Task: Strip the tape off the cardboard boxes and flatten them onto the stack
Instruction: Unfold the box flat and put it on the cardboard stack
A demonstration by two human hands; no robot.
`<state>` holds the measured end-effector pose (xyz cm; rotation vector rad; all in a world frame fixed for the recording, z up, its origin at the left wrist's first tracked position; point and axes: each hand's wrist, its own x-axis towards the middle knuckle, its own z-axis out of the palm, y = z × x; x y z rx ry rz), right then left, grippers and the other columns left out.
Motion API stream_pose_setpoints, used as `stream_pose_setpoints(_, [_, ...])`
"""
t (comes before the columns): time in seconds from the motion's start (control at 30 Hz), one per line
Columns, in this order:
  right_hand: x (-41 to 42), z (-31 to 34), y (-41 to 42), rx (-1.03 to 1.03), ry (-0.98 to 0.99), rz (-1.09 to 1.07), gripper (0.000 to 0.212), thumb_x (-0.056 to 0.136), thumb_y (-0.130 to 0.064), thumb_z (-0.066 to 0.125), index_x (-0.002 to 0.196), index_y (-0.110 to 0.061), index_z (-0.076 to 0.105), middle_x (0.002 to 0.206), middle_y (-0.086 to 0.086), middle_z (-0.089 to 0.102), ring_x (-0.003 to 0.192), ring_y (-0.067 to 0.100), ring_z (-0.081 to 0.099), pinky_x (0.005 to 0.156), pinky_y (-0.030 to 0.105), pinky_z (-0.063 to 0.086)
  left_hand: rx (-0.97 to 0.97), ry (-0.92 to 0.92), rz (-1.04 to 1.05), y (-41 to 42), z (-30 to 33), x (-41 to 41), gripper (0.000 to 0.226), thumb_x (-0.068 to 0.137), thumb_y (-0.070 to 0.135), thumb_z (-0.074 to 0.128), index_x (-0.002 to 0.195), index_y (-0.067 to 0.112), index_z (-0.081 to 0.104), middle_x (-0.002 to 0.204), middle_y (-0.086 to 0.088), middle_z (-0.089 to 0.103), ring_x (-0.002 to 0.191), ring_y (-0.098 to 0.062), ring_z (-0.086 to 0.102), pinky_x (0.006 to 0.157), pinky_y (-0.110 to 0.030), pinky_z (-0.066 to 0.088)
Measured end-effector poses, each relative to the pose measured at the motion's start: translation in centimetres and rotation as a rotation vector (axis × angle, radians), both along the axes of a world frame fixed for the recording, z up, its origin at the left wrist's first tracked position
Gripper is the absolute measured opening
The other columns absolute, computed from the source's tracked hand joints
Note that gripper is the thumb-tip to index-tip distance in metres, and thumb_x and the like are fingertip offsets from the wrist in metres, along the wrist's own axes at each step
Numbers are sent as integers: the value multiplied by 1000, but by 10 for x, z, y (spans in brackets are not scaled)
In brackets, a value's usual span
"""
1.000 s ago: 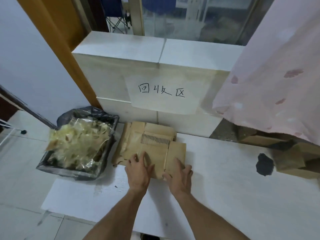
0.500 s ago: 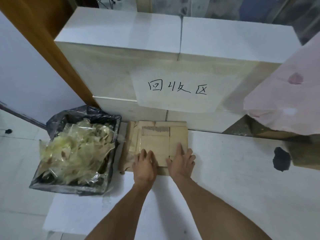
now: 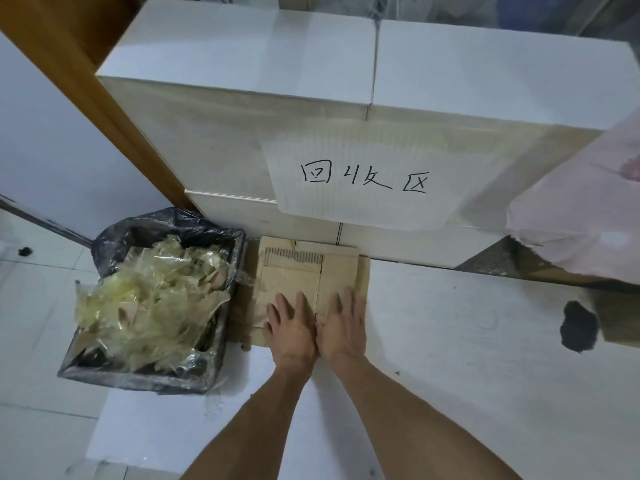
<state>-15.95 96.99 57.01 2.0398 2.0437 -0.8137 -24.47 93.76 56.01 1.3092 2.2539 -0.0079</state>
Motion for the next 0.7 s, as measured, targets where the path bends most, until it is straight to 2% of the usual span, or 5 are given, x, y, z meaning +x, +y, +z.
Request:
stream_pose_setpoints(0.13, [-2, -11, 2, -74, -33, 62, 74, 101, -28, 42, 157, -10, -3, 164, 7, -14, 150, 34, -10, 124, 44, 6, -4, 22, -27, -2, -3, -3, 59, 101, 44, 40, 153, 33, 13, 165, -7, 2, 150, -35, 2, 117, -51, 22])
stream_pose_setpoints(0.33, [0, -5, 5, -160, -53, 72, 75, 103, -37, 37, 156, -16, -11, 162, 4, -23, 150, 33, -17, 124, 43, -2, -42, 16, -48, -1, -6, -5, 60, 103, 46, 31, 155, 33, 6, 166, -6, -5, 151, -36, -3, 118, -51, 18])
stream_pose_setpoints(0.4, [3, 0, -1, -129, -28, 69, 73, 103, -40, 38, 157, -18, -6, 164, 4, -19, 150, 34, -13, 124, 43, 3, -47, 25, -62, -4, -6, -3, 60, 103, 46, 27, 156, 31, 2, 165, -10, -7, 151, -37, -5, 119, -52, 14])
stream_pose_setpoints(0.57, [34, 14, -32, -64, 30, 72, 57, 103, -38, 39, 153, -22, 19, 165, 7, -2, 151, 29, 7, 115, 43, 29, 3, 27, -128, -27, 4, 26, 53, 105, 42, 23, 154, 27, 10, 164, -11, 1, 149, -37, -2, 119, -56, 11])
stream_pose_setpoints(0.7, [77, 31, -54, -109, -36, -3, 57, 104, -43, 31, 155, -22, 16, 164, 13, 1, 150, 37, 7, 117, 47, 24, -17, -59, -204, -41, 19, 59, 54, 103, 49, 29, 153, 33, 14, 165, -7, -2, 149, -36, -7, 116, -61, 6])
